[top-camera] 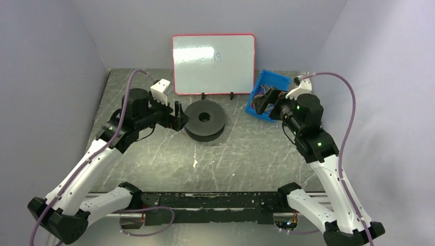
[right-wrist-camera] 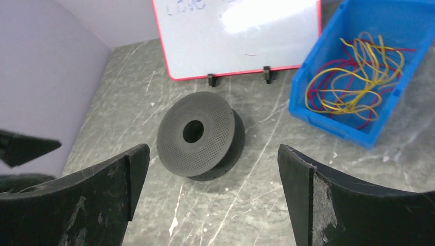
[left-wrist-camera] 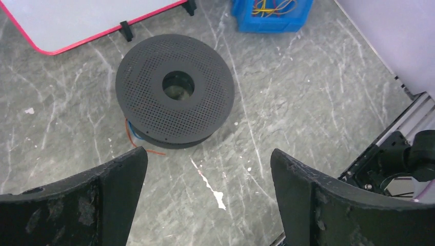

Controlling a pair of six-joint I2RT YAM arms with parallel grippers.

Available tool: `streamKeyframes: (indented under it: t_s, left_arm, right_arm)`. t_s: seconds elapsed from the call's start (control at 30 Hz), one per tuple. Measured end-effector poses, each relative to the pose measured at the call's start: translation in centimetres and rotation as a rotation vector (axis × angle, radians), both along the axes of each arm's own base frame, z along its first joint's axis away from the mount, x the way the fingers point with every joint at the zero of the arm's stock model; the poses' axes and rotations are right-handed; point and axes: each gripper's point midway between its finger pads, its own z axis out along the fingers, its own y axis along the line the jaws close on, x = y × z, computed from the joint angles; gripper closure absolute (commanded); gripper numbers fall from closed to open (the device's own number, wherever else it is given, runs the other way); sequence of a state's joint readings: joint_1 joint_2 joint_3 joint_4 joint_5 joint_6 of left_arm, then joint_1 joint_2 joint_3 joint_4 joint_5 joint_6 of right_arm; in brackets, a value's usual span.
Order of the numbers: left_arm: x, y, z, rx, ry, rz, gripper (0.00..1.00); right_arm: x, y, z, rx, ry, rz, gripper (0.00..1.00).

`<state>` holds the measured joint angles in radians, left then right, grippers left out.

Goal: Wrap the cables

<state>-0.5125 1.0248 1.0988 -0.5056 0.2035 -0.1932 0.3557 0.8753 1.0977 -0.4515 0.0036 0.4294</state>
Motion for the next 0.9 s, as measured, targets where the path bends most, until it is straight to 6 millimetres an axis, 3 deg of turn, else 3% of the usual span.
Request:
streamKeyframes:
  t_s: [0.13,0.27,0.4,0.67,0.9]
  left_arm:
    - [-0.5,0.0,-0.2,-0.033,0.005,0.003,0.06]
    - [-0.2,-0.2,-1.7,-0.027,0.059,0.021,0.06]
    - [0.0,0.3,-2.4,-0.031,0.080,0.074,0.06]
    - [0.5,2.2,-1.8,-0.111,0.086,0.257,0.06]
    - [0.3,2.3,-1.3,-0.118,0.063,0.251,0.06]
  right_arm:
    - [0.4,-1.4,-1.6,-0.025,0.061,-0.088,0.00]
    - [1.0,-2.2,-6.1,-0.109,0.191,-0.132,0.00]
    - [-0.9,-3.0,-10.3,-0.165,0.262,-0.124,0.00]
    - [-2.3,-2.5,-10.9,-0.149,0.249,-0.069,0.00]
    - [-2.6,-2.0,-11.7,-0.138,0.252,-0.035,0.00]
